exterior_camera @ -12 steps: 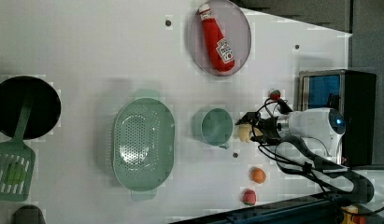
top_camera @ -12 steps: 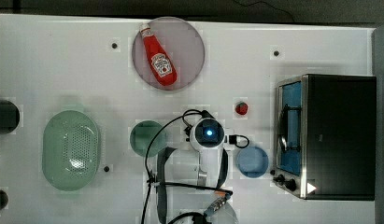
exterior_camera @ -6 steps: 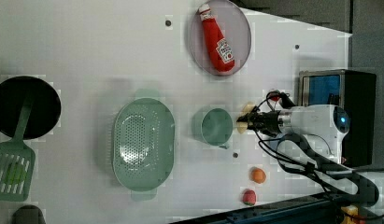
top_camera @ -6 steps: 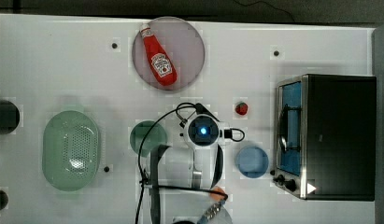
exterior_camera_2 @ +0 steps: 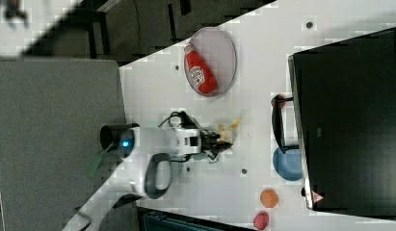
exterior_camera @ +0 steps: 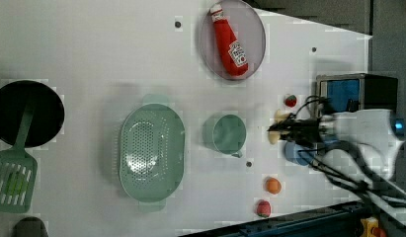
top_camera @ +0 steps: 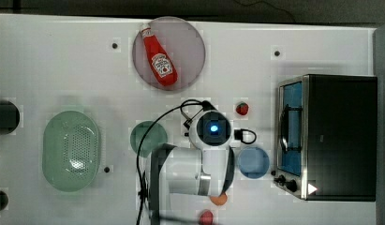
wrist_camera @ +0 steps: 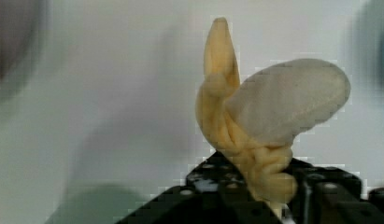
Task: Pick Banana and place it in strainer.
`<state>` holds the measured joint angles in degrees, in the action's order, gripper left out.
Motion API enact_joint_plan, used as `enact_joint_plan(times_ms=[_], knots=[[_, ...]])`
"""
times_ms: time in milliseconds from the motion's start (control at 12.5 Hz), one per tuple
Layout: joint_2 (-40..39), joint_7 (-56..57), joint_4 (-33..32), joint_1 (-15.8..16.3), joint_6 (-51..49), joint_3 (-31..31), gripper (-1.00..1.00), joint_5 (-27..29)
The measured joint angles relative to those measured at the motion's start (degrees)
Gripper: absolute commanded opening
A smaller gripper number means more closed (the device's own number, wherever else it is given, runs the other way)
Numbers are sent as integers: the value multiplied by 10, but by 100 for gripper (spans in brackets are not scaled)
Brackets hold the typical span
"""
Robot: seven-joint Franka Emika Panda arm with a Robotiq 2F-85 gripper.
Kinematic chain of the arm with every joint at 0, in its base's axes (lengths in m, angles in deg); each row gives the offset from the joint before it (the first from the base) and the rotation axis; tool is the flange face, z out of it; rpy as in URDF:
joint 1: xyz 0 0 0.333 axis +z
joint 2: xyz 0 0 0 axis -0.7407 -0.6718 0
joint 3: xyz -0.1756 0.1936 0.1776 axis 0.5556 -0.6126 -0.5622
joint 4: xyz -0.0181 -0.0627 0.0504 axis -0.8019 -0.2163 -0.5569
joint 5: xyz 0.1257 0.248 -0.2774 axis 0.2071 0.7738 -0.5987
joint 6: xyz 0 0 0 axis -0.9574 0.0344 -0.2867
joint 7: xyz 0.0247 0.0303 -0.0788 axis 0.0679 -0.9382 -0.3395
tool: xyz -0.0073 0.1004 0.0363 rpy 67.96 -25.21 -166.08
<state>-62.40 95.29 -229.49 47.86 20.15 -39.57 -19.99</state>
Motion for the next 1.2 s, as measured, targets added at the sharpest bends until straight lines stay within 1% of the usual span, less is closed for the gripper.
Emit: enact_joint_plan(times_ms=[160,320,400,560,720,880,960,1120,1200], knots=[[82,0,40,-2,-123,3,-48,2],[141,0,123,-6,-218,2,-48,-2],[159,0,176,-9,-257,-1,-48,-5],[171,0,282,-9,-349,-2,-48,-1],[175,0,351,-13,-395,-27,-48,-17],[186,0,359,-18,-401,-71,-48,-13],[188,0,355,-14,-406,-96,-48,-8],[167,-2,356,-16,-408,-186,-48,-5],[143,-11,361,-10,-400,-236,-48,-6]])
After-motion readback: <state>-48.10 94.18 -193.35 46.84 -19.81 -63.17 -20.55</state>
